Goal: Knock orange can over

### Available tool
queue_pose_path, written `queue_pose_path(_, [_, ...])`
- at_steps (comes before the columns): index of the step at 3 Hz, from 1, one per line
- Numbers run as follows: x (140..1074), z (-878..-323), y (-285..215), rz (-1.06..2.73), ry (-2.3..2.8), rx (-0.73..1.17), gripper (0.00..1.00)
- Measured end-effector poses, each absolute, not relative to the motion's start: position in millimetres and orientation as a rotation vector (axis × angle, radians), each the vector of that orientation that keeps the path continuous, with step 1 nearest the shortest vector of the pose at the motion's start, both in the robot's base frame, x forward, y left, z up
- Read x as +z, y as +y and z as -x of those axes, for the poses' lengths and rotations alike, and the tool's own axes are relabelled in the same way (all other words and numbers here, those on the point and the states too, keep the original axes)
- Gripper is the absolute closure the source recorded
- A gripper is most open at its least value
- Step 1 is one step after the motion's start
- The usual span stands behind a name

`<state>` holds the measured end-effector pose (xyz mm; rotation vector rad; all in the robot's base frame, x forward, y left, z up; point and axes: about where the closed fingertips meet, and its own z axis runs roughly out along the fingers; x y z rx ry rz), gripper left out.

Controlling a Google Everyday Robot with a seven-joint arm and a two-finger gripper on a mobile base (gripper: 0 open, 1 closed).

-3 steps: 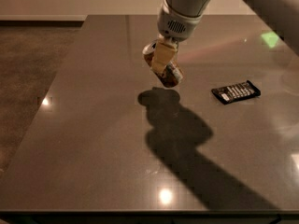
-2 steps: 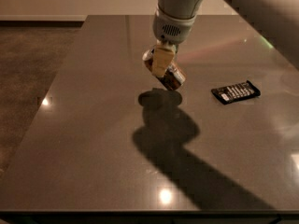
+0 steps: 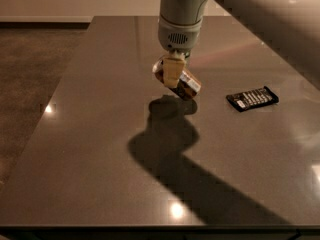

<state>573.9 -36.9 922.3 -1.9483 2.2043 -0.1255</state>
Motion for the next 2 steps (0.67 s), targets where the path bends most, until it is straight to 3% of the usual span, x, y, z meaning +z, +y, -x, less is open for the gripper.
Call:
queue_pose_path(1, [914.2,-571.4,-36.7,1.993,2.210,-0.136,0.12])
queue_pose_path(2, [906.8,-570.8,-35.6,2.034,2.211,-0.142,0.00])
